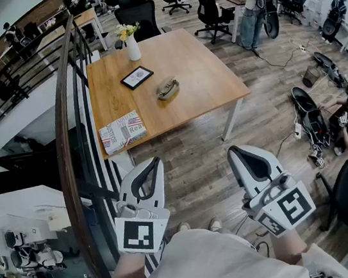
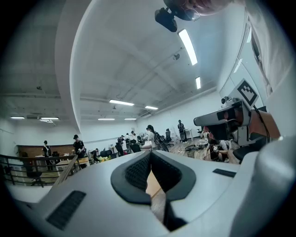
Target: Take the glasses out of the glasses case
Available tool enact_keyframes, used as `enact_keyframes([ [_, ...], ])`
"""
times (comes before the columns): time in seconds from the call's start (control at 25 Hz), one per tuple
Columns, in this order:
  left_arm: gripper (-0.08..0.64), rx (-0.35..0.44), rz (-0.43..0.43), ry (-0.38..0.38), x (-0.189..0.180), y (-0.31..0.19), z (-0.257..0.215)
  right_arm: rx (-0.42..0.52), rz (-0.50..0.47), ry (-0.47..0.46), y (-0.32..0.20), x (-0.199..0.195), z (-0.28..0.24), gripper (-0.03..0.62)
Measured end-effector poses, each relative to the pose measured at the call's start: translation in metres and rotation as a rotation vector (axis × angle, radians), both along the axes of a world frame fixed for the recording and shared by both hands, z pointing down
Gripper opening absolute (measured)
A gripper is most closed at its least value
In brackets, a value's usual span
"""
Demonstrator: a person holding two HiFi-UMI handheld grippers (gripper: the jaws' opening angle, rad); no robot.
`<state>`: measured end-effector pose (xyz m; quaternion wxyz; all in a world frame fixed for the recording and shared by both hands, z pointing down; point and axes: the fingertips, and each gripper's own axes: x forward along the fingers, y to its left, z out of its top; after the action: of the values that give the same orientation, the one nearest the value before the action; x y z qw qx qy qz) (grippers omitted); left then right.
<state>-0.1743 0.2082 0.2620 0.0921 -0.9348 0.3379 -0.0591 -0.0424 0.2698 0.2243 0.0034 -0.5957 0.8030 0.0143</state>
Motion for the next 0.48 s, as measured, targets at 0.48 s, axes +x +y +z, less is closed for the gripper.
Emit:
enact_keyframes([
  [0.48, 0.015, 0.010, -0.018, -0.001, 0.004, -0.002, -0.001, 0.013, 0.023, -0.004, 0.005, 0.014, 0.001, 0.026],
])
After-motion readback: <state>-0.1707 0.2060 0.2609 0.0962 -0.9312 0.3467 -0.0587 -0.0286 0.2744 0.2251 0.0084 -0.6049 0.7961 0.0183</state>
